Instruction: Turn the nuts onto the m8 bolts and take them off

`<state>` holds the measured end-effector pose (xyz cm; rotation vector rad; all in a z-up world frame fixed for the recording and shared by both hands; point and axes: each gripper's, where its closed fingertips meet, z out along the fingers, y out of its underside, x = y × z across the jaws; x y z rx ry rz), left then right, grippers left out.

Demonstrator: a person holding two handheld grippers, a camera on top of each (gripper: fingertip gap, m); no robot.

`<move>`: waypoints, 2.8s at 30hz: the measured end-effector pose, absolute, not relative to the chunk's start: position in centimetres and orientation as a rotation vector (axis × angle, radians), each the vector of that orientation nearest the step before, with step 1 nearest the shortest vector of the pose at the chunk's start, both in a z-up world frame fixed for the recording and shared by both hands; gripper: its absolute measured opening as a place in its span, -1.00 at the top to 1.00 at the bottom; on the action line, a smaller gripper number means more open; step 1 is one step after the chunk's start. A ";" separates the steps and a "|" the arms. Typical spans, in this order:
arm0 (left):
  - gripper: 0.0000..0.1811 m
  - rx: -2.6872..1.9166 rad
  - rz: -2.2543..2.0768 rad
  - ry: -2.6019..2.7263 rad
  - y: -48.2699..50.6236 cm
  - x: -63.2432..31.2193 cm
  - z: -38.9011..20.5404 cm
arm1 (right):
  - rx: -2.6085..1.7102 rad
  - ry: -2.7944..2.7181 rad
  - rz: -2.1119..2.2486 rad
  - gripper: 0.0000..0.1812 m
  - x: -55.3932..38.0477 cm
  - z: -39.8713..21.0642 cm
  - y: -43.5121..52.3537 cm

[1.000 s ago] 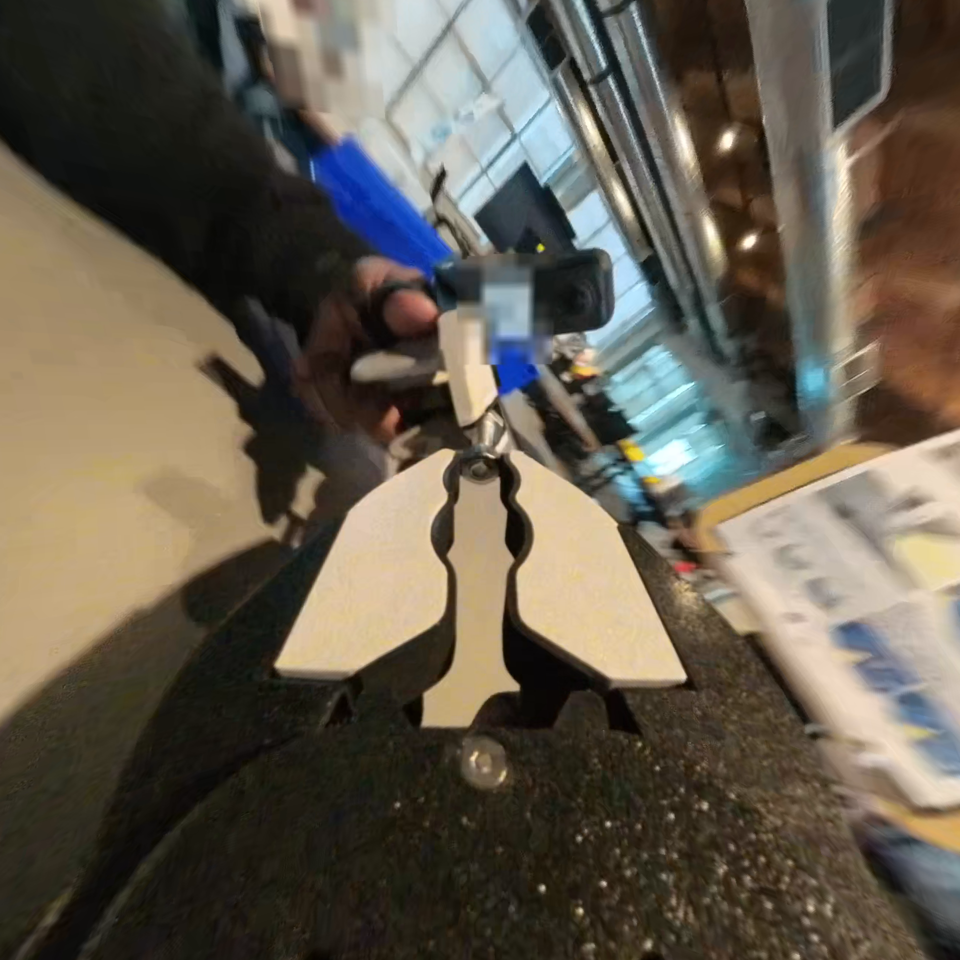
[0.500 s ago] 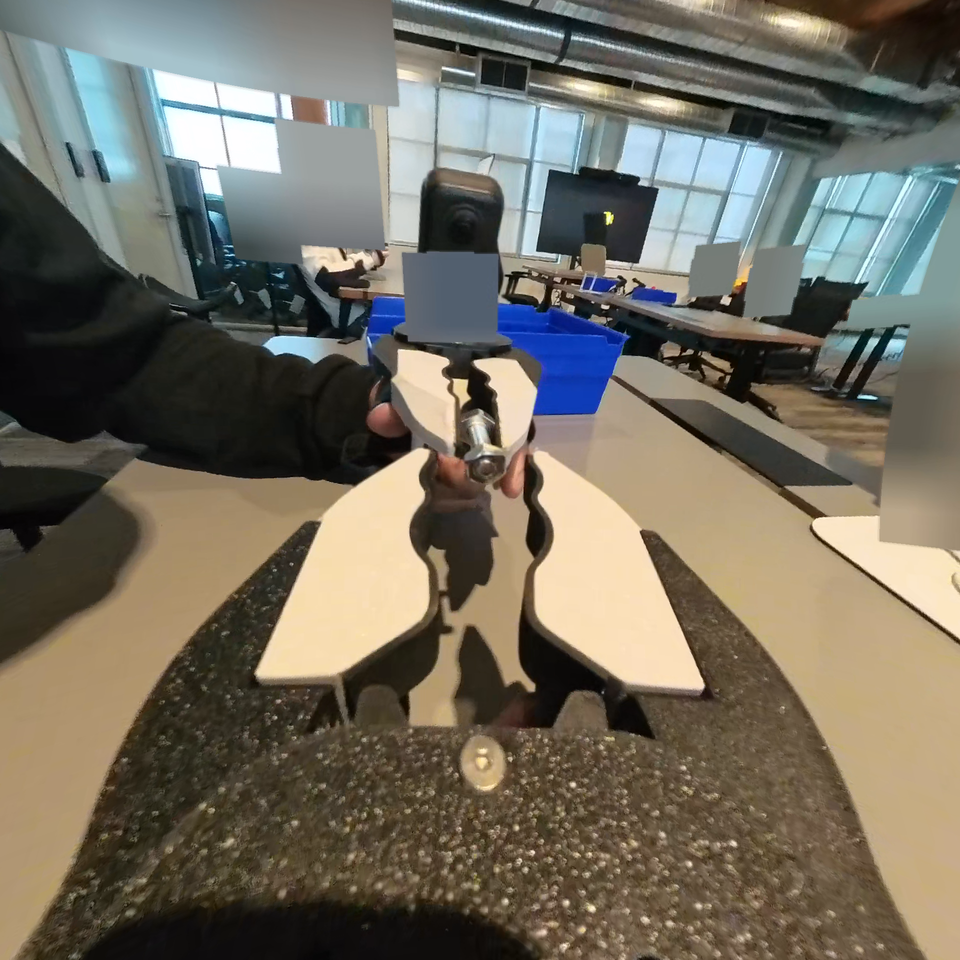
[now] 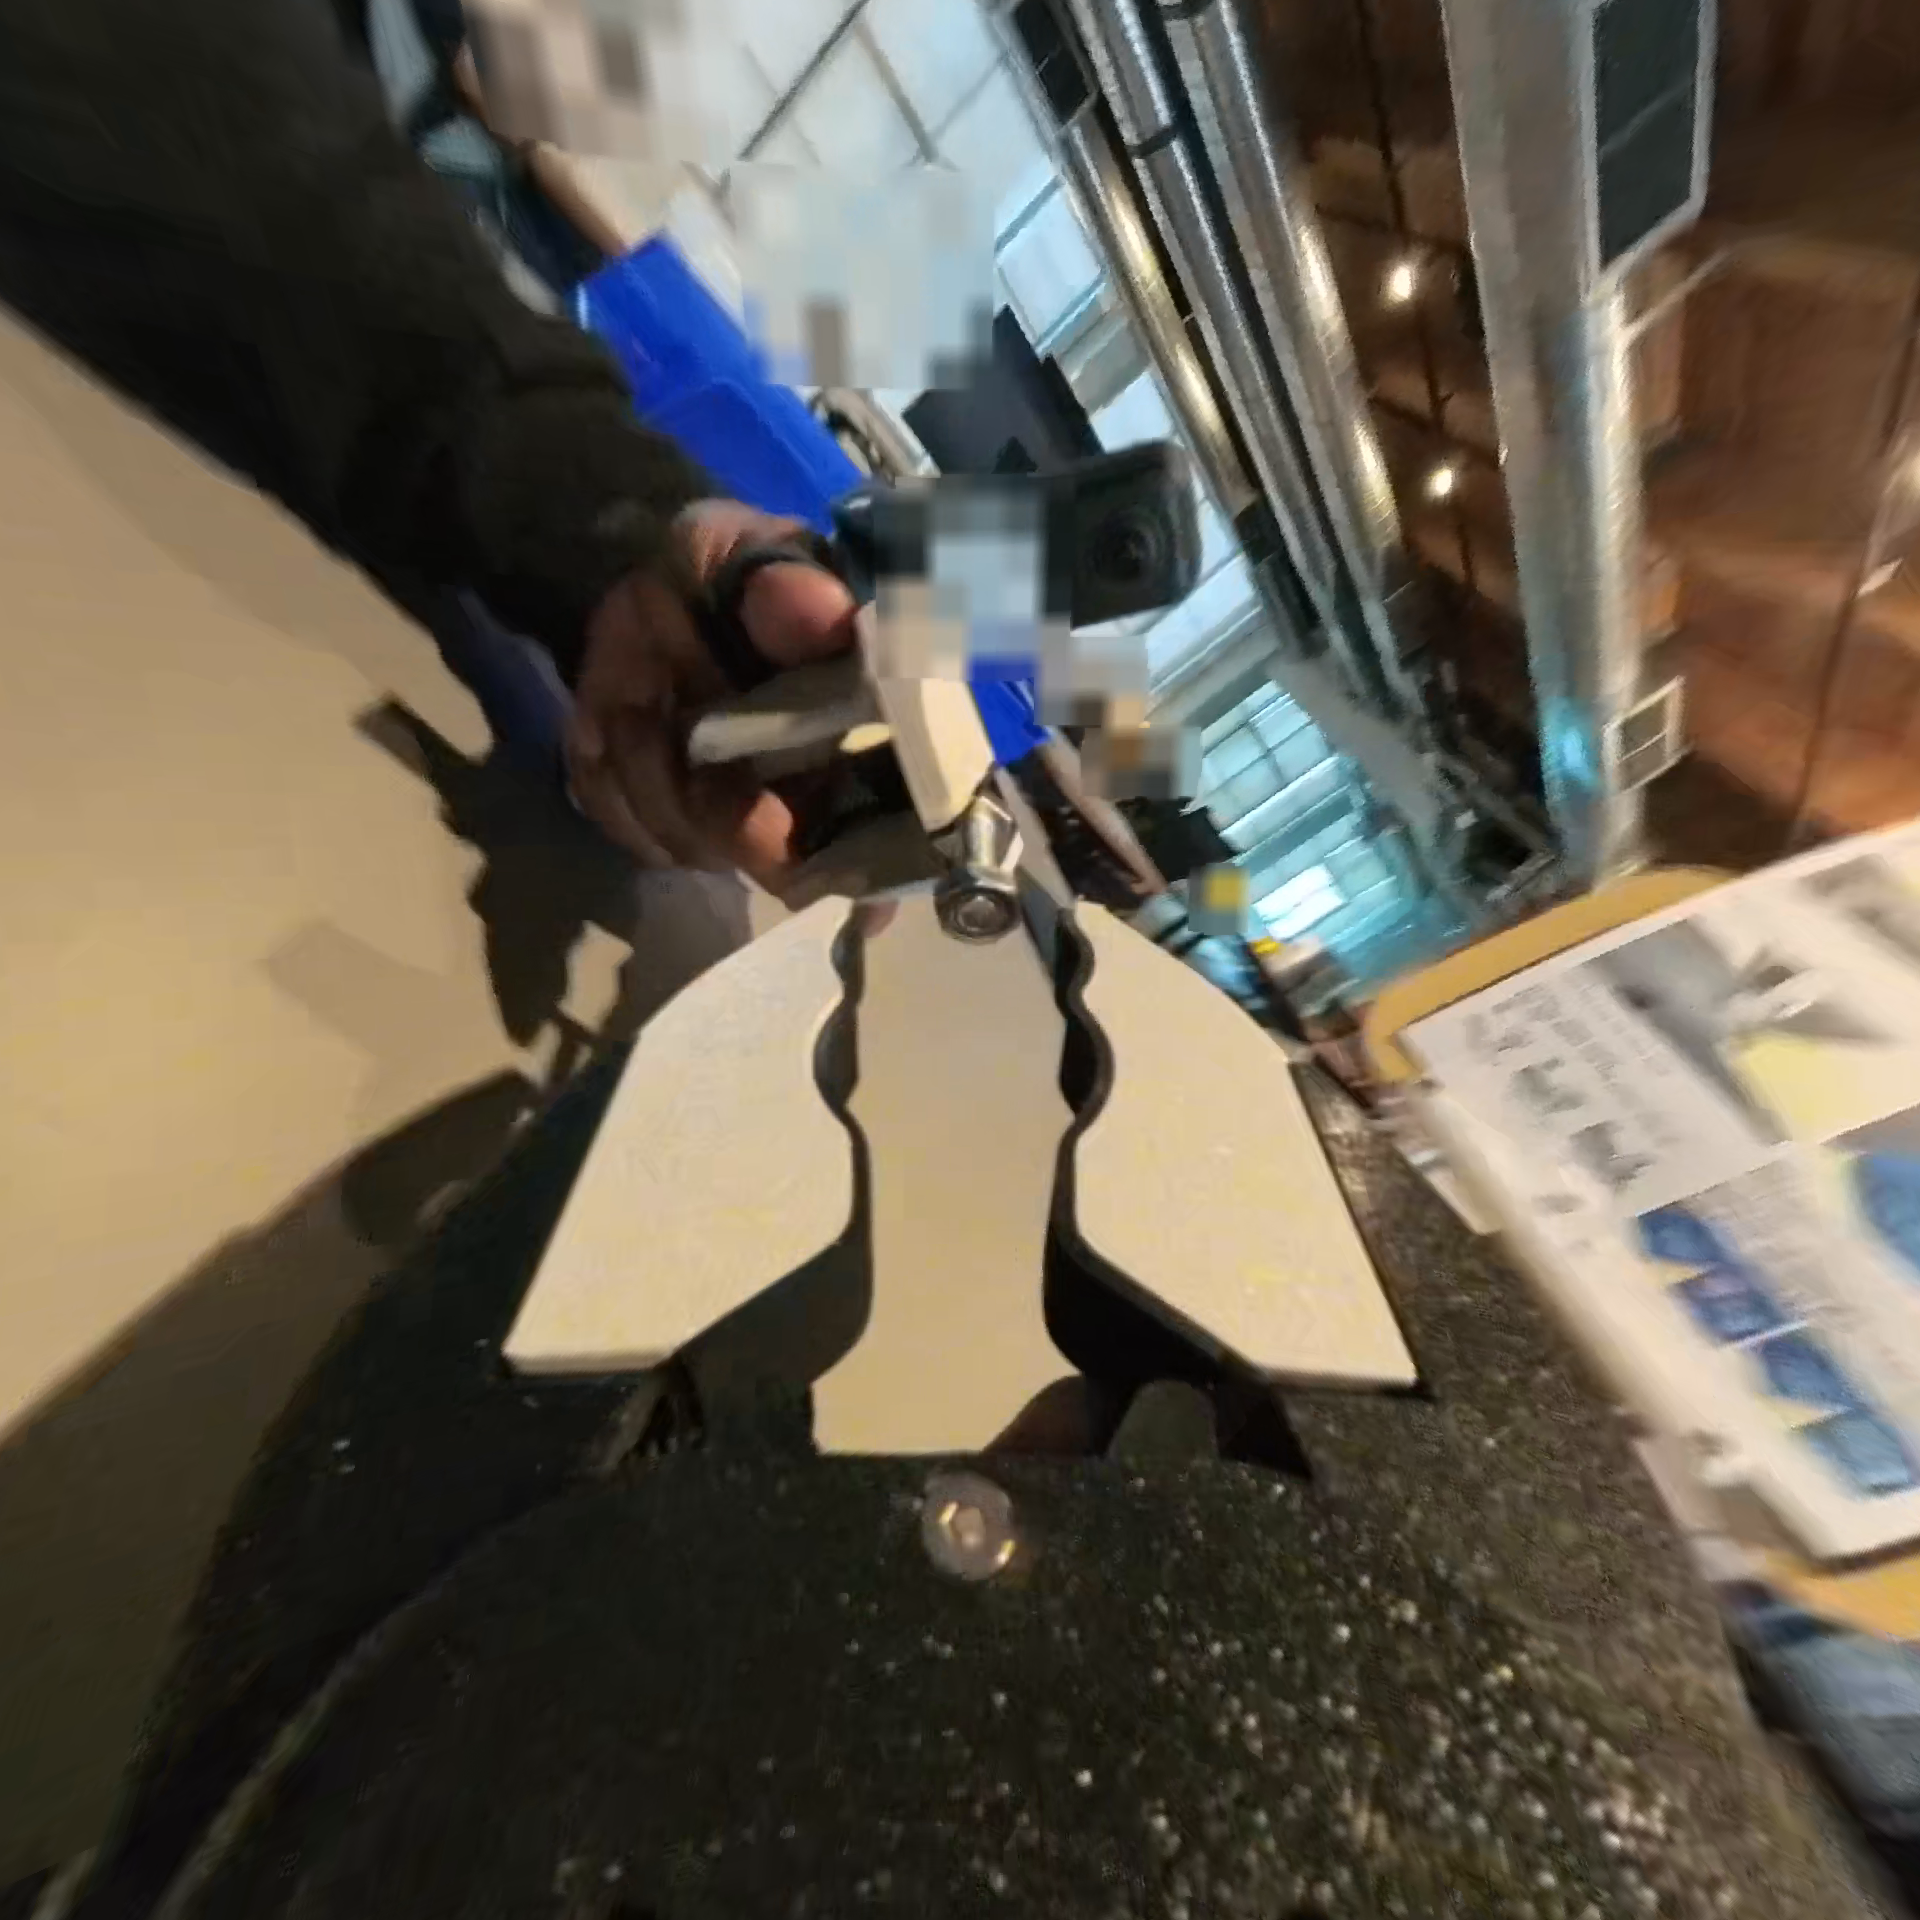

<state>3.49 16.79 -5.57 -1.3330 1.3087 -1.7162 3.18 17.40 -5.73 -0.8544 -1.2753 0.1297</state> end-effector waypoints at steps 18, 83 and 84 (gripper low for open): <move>0.85 -1.173 -1.478 1.411 16.6 3.1 -5.6 | -1.180 -1.090 0.780 0.84 2.5 -5.3 17.1; 0.85 -1.137 -1.244 1.423 17.3 3.6 -5.1 | -1.398 -0.811 1.357 0.83 3.2 -4.2 17.8; 0.85 -1.143 -1.259 1.425 17.2 3.6 -5.1 | -1.382 -0.828 1.335 0.83 3.2 -4.2 17.7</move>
